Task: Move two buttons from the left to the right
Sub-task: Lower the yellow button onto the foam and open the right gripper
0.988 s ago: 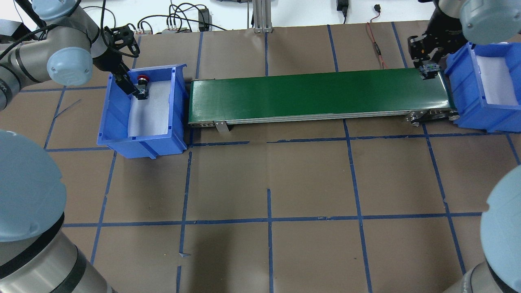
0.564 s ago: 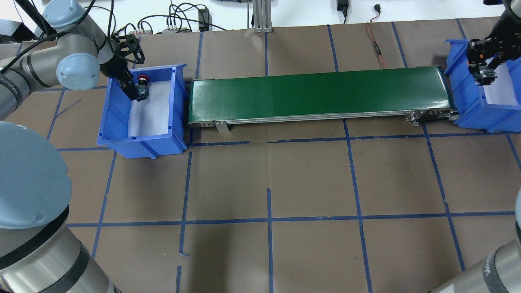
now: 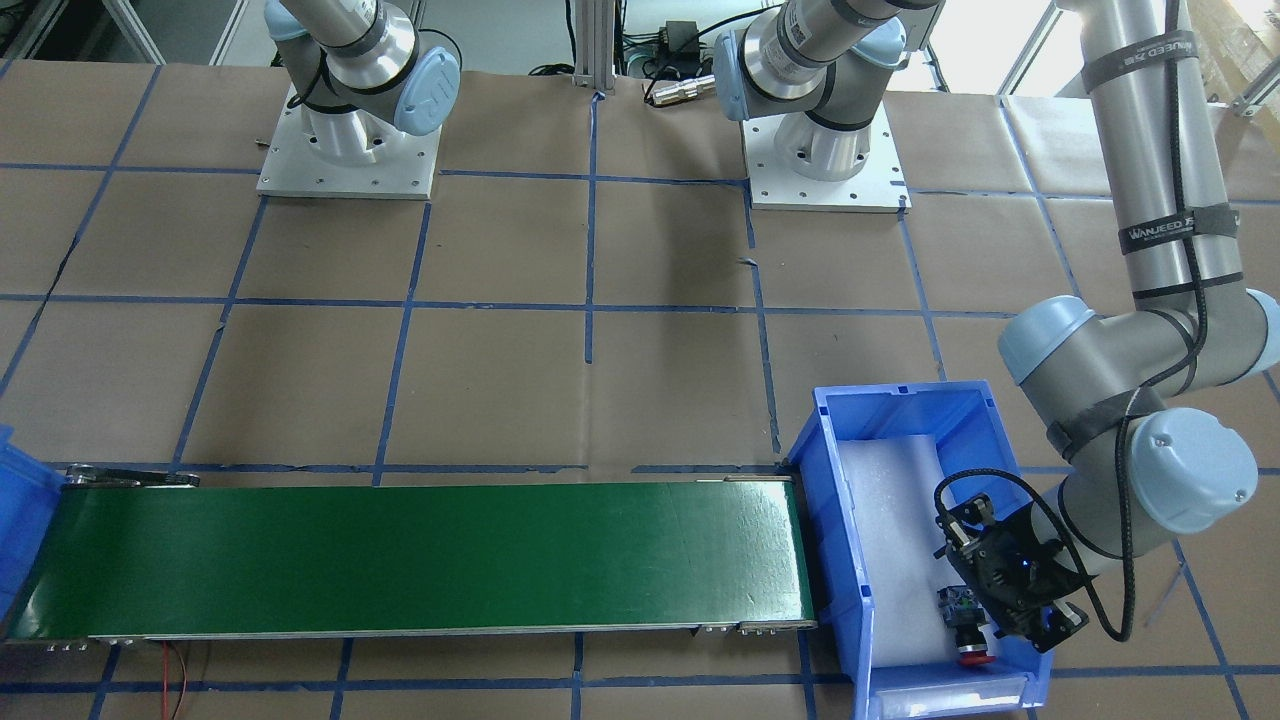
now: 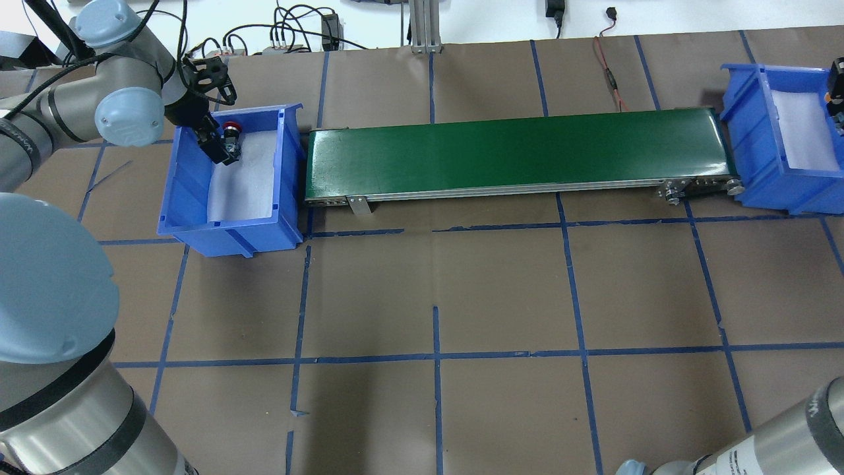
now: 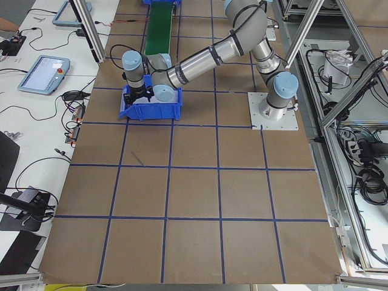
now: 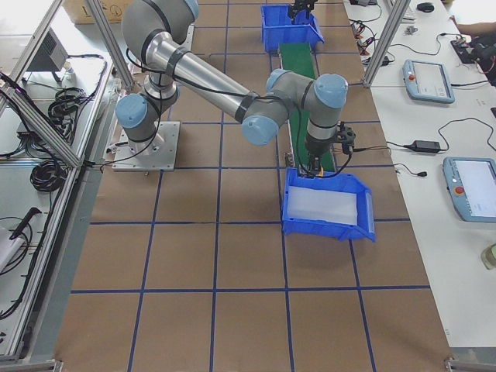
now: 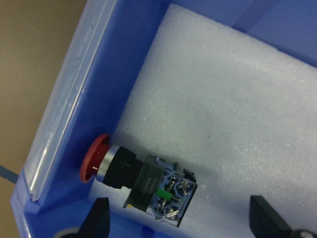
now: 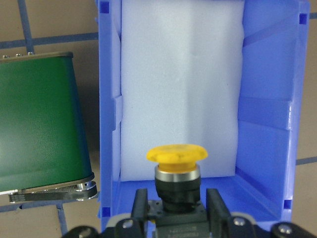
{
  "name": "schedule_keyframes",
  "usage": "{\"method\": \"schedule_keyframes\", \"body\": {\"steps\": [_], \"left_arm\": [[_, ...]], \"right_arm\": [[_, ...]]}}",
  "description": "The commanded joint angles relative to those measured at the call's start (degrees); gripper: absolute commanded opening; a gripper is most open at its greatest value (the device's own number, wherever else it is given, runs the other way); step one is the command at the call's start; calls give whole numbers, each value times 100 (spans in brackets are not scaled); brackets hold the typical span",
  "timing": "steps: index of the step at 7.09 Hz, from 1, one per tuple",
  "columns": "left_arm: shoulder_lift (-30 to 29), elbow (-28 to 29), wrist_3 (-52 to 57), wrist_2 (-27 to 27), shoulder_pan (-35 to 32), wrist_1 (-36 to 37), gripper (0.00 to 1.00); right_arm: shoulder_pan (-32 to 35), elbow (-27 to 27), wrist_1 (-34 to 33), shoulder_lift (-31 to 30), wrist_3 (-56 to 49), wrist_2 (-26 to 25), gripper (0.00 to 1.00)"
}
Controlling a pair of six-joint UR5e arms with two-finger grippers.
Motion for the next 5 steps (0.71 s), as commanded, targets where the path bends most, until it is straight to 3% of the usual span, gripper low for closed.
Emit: {"method": "schedule_keyframes", "body": {"steps": [1, 5], "left_arm": [[-5, 26, -6, -6, 13, 16, 100], [-146, 219, 3, -42, 4, 16, 100]], "right_arm": [[3, -290, -81, 517, 23, 9, 8], [-23, -282, -265, 931, -3, 0, 7]]}}
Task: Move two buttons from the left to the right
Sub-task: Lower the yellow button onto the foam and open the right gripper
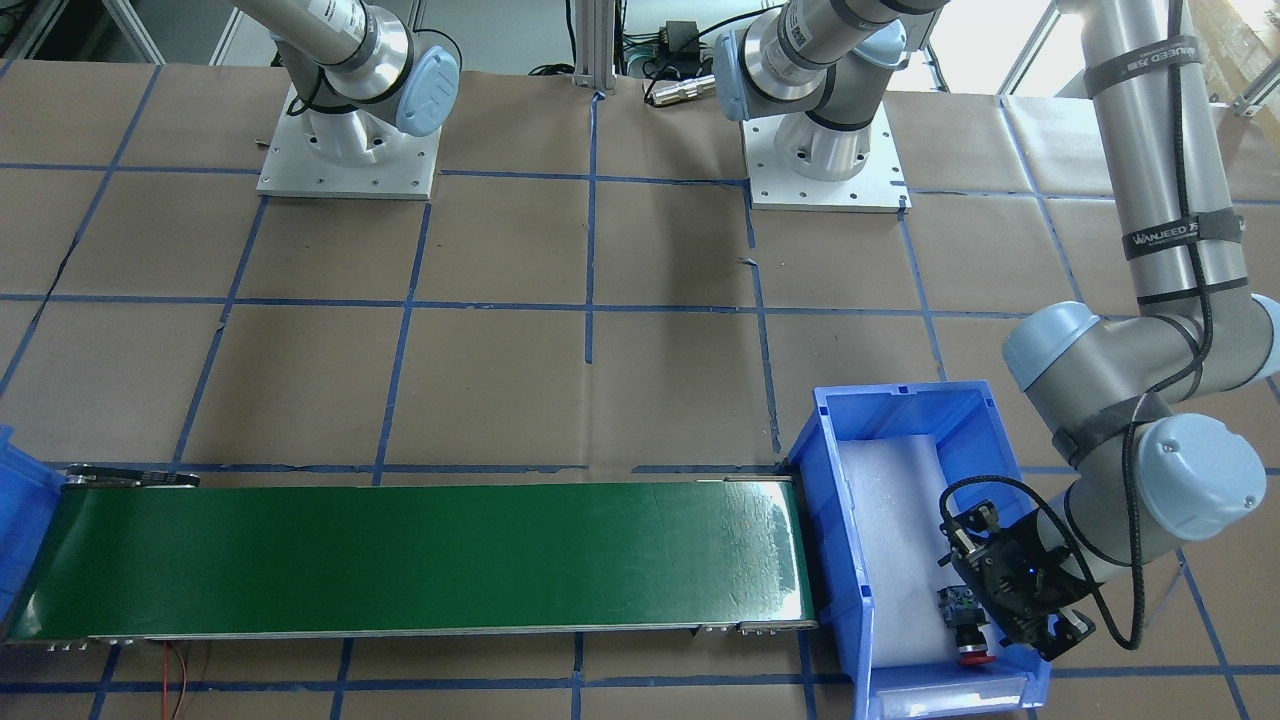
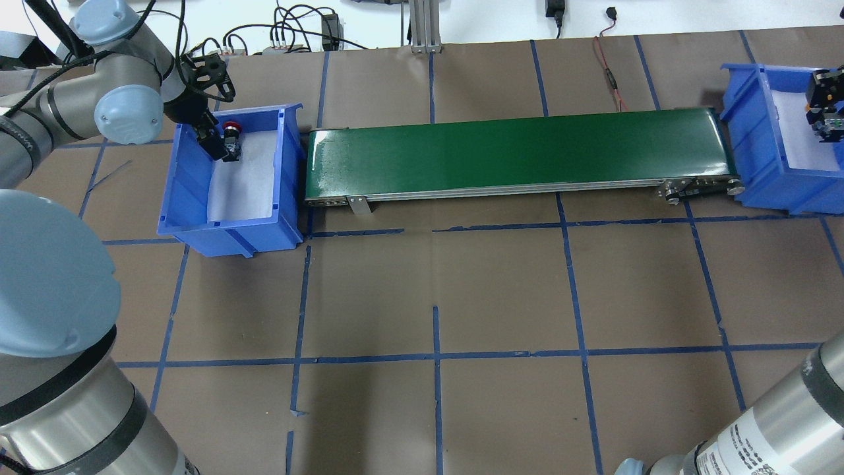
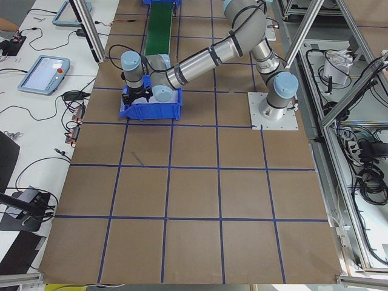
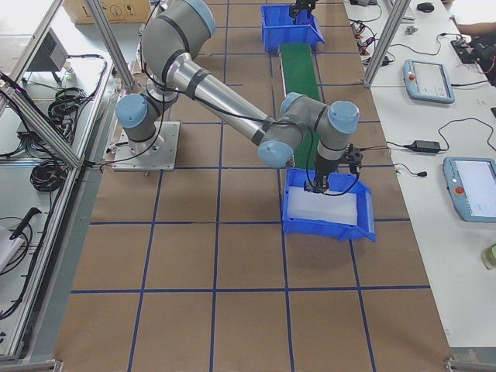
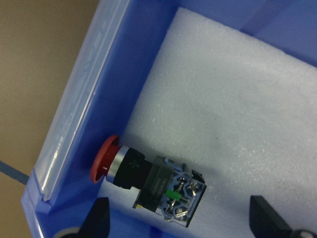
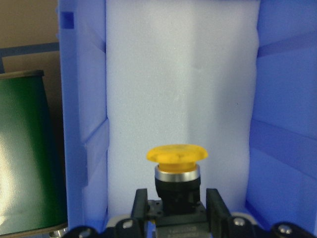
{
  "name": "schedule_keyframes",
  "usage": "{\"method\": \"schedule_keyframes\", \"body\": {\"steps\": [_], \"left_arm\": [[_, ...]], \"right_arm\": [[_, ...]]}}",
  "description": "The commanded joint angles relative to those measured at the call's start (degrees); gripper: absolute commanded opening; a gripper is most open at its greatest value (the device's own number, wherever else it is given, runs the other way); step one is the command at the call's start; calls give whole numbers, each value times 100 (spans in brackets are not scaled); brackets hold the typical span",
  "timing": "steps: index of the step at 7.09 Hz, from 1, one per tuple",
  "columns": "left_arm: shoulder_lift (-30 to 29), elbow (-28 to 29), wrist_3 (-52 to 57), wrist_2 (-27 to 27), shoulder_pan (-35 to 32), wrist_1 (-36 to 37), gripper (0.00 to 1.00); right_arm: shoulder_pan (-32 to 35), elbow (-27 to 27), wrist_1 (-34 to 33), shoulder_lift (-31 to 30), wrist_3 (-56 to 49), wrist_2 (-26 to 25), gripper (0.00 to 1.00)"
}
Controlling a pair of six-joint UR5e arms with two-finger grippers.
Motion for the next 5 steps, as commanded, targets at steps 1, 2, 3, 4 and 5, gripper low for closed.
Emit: {"method": "schedule_keyframes", "body": {"steps": [1, 2, 3, 4, 5], "left_arm": [[-76, 71, 0, -13, -33, -3, 100], [-94, 71, 0, -14, -34, -3, 100], [-137, 71, 0, -14, -42, -11, 100], [-146, 37, 0, -14, -51, -3, 100], [-138, 1, 0, -5, -42, -3, 100]], "right_arm": [[-19, 17, -154, 235, -14, -3, 7], [-28, 8, -242, 349, -14, -38, 7], [-28, 8, -277, 428, -14, -38, 7], [-45, 8, -382, 525, -14, -38, 7], [-37, -1, -409, 630, -6, -47, 7]]}}
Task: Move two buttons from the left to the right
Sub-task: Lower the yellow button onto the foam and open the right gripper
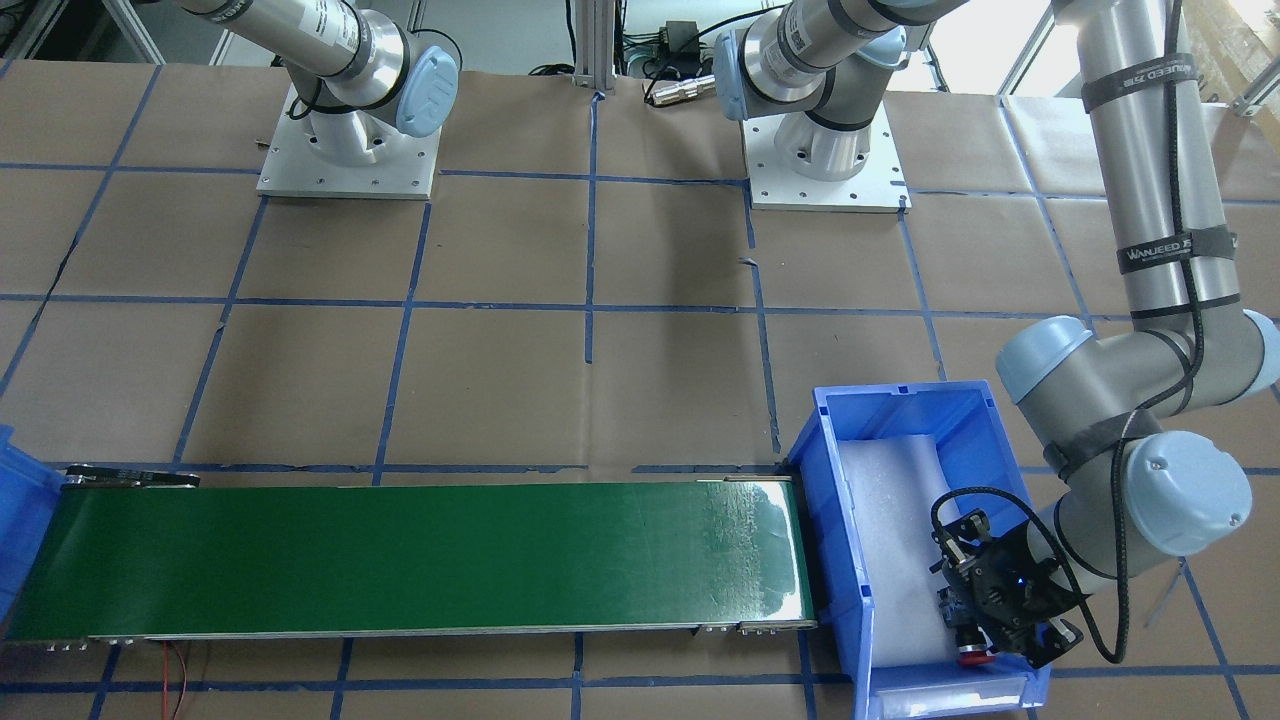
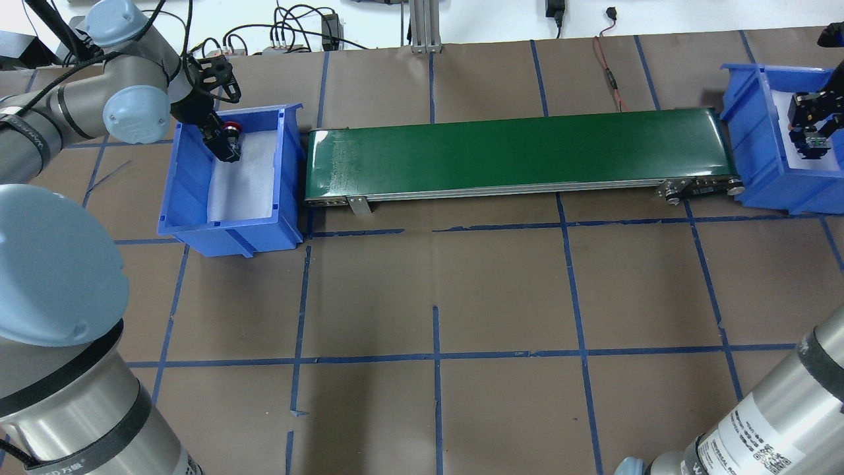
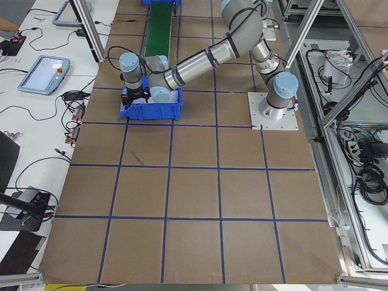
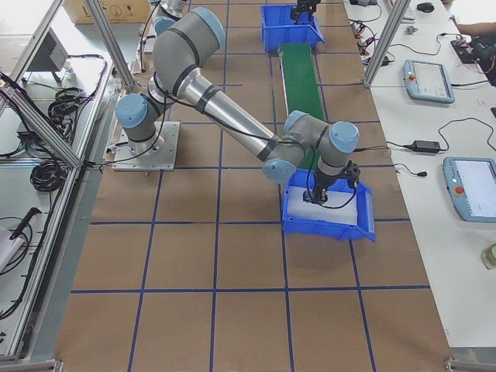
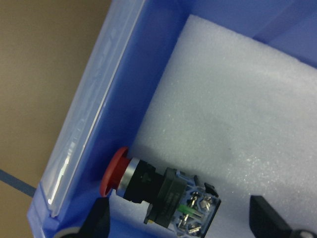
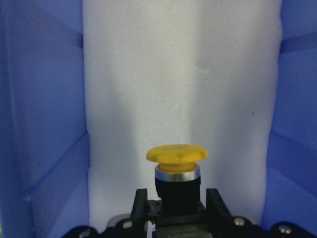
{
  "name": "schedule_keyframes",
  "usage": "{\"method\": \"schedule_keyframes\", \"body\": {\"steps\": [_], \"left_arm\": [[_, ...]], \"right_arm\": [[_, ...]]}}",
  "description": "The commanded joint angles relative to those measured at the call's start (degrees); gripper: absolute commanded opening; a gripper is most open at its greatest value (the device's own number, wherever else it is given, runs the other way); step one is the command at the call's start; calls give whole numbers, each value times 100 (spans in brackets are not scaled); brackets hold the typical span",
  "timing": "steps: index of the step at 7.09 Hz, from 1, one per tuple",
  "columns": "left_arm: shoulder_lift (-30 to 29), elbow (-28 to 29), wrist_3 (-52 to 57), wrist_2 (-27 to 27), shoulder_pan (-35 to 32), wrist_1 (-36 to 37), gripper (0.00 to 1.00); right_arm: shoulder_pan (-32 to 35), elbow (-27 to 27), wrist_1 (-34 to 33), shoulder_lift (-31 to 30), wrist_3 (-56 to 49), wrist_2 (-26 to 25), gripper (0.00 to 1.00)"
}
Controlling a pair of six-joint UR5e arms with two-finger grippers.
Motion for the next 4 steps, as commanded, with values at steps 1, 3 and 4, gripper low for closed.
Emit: {"method": "schedule_keyframes", "body": {"steps": [1, 3, 4], "left_arm": [[-4, -56, 0, -2, 1, 2, 100], [-12, -48, 0, -11, 1, 2, 98], [-12, -48, 0, -2, 1, 2, 79]], "right_arm": [[-9, -7, -85, 151, 7, 0, 7], [-9, 2, -76, 160, 7, 0, 8], [-9, 2, -41, 160, -2, -9, 13]]}}
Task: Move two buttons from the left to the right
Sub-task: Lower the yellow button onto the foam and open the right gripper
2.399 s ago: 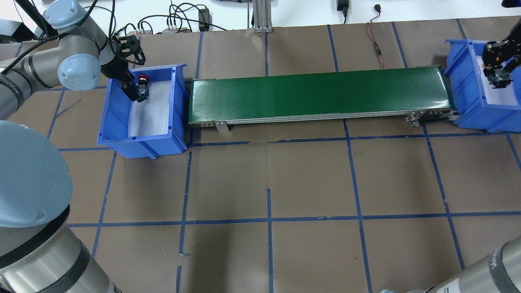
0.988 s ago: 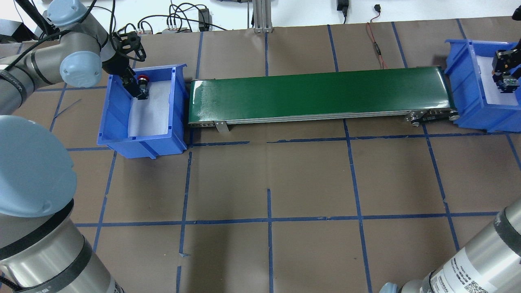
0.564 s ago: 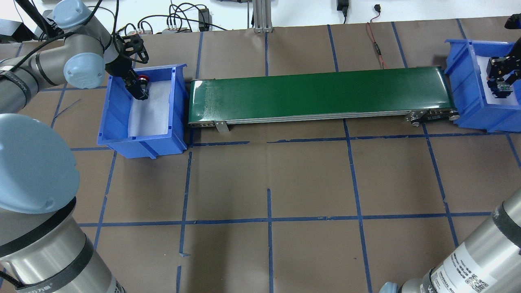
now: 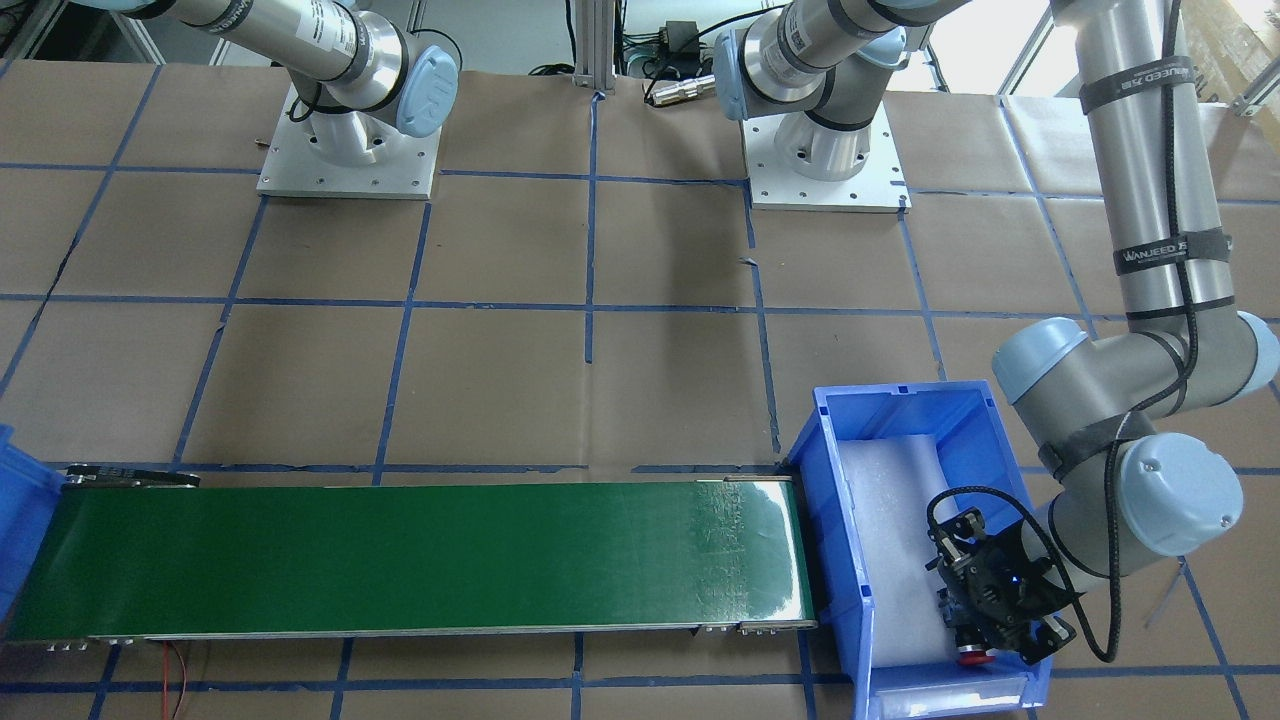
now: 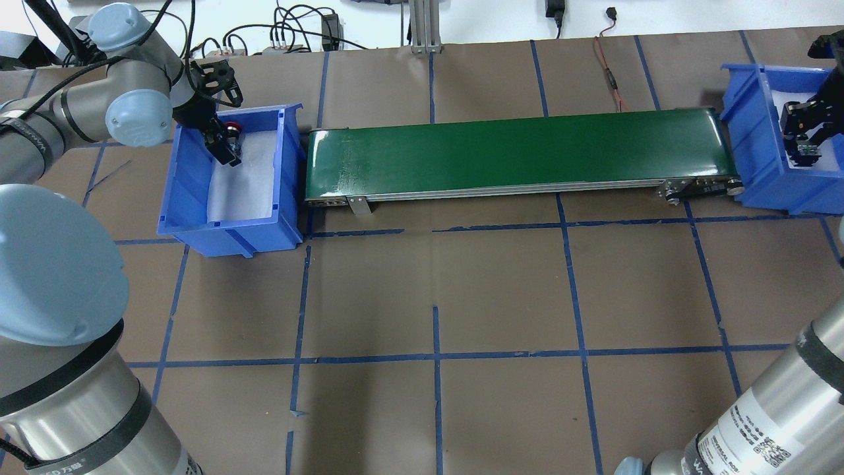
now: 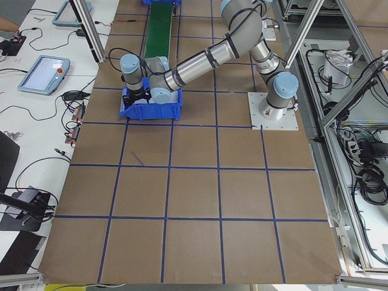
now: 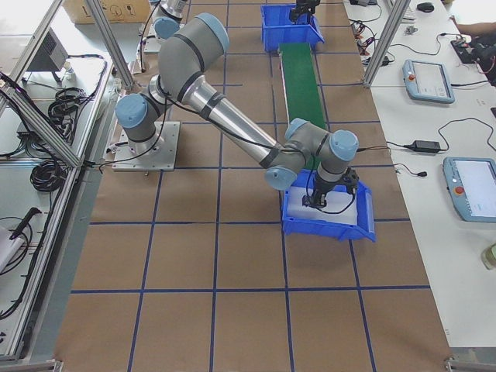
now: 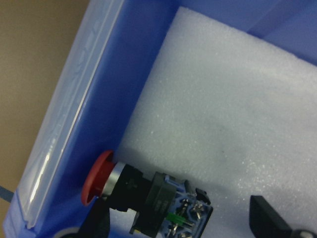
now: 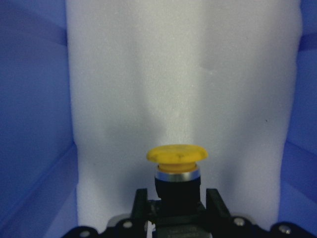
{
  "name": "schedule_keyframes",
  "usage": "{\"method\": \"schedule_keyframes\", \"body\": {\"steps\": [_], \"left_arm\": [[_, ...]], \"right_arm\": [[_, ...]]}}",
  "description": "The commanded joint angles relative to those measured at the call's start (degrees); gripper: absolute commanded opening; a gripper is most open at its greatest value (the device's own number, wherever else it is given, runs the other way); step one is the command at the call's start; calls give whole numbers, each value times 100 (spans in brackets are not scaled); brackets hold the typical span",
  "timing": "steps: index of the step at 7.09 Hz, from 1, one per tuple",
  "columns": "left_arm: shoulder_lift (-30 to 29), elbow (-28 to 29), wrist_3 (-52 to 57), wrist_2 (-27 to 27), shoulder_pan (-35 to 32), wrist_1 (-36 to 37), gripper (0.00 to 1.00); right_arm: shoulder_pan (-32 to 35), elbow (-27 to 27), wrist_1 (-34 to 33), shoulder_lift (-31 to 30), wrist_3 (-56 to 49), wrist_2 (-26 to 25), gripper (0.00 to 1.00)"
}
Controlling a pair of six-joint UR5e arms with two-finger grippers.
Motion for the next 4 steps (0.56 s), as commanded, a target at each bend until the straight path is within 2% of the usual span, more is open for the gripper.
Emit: {"method": "schedule_keyframes", "body": {"steps": [1, 2, 4], "left_arm": [[16, 2, 0, 4, 0, 0, 68], [25, 2, 0, 12, 0, 0, 61], [77, 11, -9, 12, 0, 9, 61]], "right_arm": [[0, 1, 90, 4, -16, 4, 26], [-61, 1, 90, 13, -42, 13, 32], [-185, -25, 134, 30, -191, 74, 34]]}}
